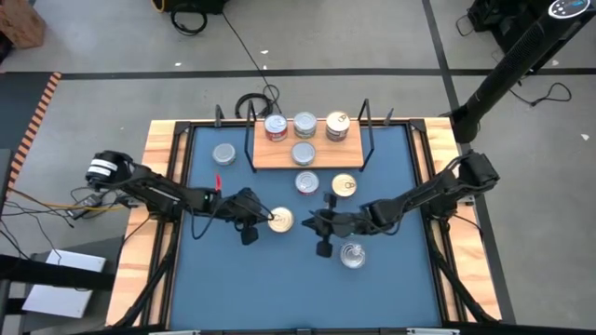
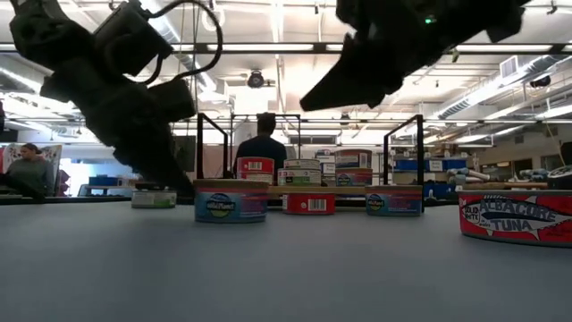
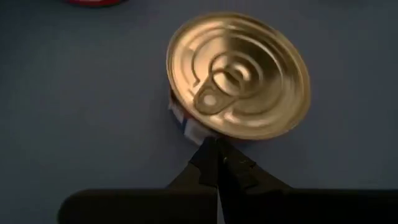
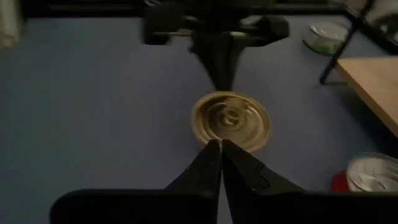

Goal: Stack canned seafood by type on shelf
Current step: Put the blue tuna can aligned with the stacked blue tuna can on the shelf

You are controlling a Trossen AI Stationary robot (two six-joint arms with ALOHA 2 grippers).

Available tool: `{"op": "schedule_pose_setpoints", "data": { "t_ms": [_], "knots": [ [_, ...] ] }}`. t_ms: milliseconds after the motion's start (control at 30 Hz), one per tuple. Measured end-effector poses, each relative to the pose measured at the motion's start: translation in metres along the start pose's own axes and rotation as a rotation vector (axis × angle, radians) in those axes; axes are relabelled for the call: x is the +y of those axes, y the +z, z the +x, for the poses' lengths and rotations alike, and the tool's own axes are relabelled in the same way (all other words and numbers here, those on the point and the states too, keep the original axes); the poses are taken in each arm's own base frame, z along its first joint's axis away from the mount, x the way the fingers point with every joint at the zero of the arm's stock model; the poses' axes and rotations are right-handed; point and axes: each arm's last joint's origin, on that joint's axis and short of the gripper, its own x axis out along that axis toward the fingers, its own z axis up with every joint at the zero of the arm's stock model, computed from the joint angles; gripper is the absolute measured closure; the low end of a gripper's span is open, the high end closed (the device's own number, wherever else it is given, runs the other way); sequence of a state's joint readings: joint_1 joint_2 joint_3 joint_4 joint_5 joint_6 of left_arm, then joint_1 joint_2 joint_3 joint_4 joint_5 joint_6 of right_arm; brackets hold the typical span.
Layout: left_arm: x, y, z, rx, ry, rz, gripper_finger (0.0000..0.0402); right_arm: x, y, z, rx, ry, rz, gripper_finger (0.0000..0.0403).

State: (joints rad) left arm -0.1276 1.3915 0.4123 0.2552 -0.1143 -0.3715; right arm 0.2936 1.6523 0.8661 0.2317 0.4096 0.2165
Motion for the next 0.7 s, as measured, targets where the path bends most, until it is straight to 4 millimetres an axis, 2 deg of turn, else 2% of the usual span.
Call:
{"op": "schedule_pose_setpoints", "data": {
  "t_ms": [167, 433, 700],
  "knots": [
    [-0.009, 0.003, 0.009, -0.045, -0.044, 0.011, 0.0401, -0.006, 0.005, 0.016, 0.066, 0.005, 0.013, 0.0340],
    [-0.019, 0.005, 0.028, -0.091, -0.090, 0.022, 0.0401, 0.010, -0.009, 0.024, 0.137, 0.033, -0.283, 0.0279],
    [-0.024, 0.009, 0.045, -0.077, -0.115, 0.060, 0.0401, 0.015, -0.028, 0.034, 0.264, 0.054, -0.434, 0.0274]
  ]
}}
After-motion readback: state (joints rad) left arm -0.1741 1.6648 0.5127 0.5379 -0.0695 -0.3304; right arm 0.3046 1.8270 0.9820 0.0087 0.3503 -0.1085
